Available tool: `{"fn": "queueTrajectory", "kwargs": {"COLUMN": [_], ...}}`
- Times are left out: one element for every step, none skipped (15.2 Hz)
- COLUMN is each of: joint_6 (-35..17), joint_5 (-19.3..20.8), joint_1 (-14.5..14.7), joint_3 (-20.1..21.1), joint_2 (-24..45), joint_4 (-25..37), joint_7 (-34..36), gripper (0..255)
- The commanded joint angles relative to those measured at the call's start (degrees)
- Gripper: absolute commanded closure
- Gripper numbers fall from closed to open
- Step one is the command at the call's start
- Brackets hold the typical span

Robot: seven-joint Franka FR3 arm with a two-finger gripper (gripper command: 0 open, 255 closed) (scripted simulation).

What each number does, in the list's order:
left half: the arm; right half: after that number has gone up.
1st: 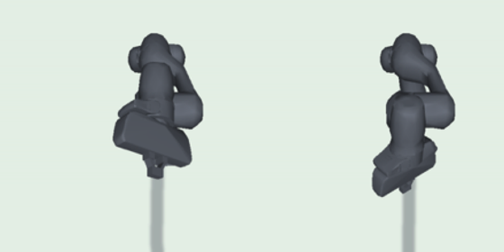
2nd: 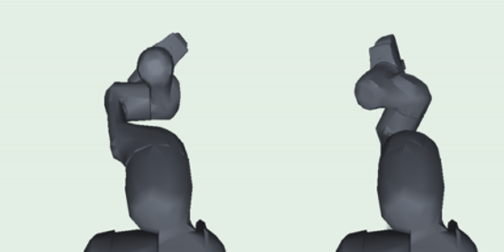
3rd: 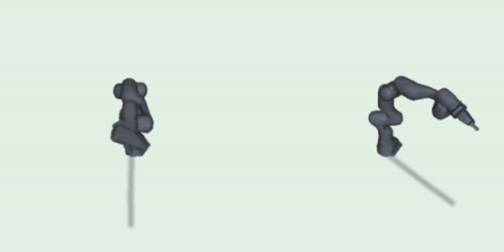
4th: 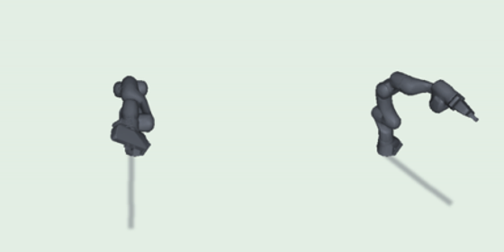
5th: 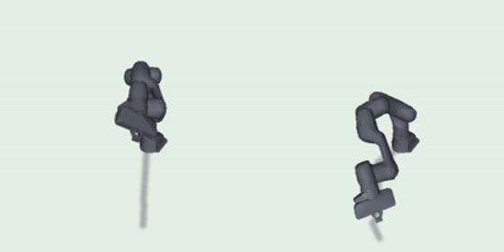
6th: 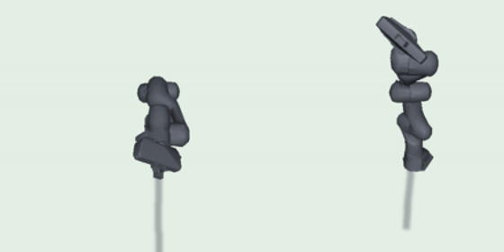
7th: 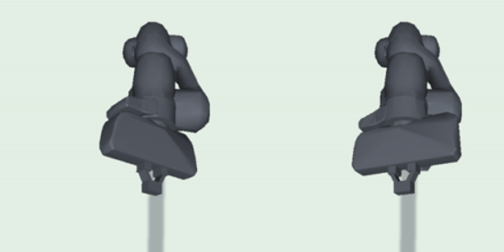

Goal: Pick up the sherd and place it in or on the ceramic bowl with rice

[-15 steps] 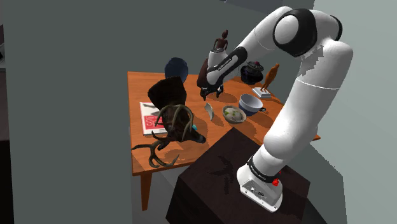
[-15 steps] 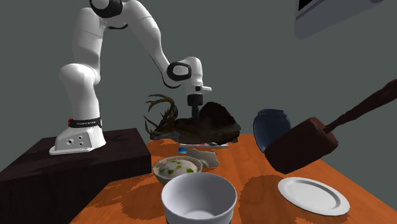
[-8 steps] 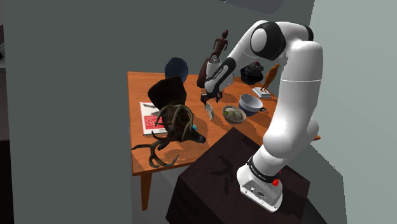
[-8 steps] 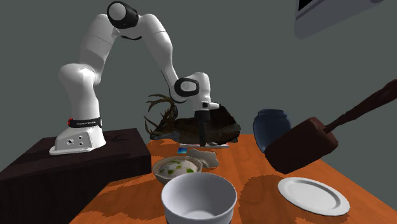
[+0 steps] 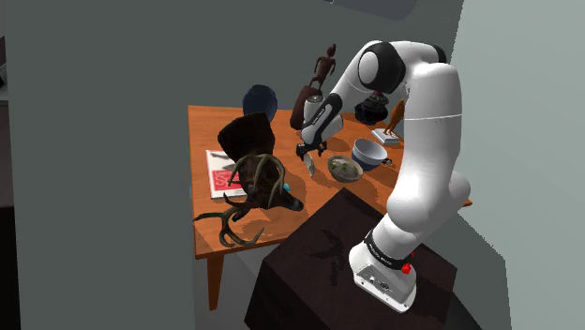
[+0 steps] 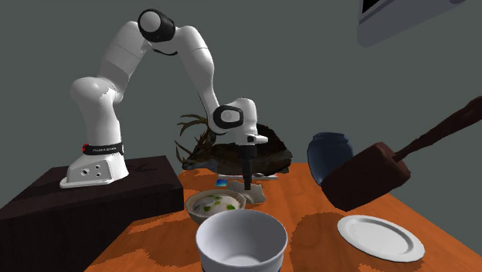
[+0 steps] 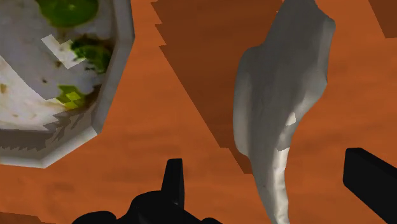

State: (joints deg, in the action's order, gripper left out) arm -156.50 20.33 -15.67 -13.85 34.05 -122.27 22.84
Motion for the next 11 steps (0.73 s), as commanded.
{"fn": "queueTrajectory", "kwargs": {"joint_6": [-0.43,-0.43,-0.42,-0.42,-0.42,-0.42,-0.42,-0.42,-0.42,-0.42,-0.42], "joint_5": [0.03,0.03,0.03,0.03,0.03,0.03,0.03,0.03,0.03,0.03,0.03], "joint_1": [-0.06,-0.06,-0.06,-0.06,-0.06,-0.06,-0.06,-0.06,-0.06,-0.06,-0.06], "joint_3": [-0.03,-0.03,-0.03,-0.03,-0.03,-0.03,-0.03,-0.03,-0.03,-0.03,-0.03], "joint_2": [0.49,0.49,0.49,0.49,0.49,0.49,0.48,0.48,0.48,0.48,0.48], "joint_4": [0.11,0.11,0.11,0.11,0.11,0.11,0.10,0.10,0.10,0.10,0.10], "joint_7": [0.07,0.07,0.07,0.07,0.07,0.07,0.07,0.07,0.07,0.07,0.07], "gripper": [0,0,0,0,0,0,0,255,255,255,255]}}
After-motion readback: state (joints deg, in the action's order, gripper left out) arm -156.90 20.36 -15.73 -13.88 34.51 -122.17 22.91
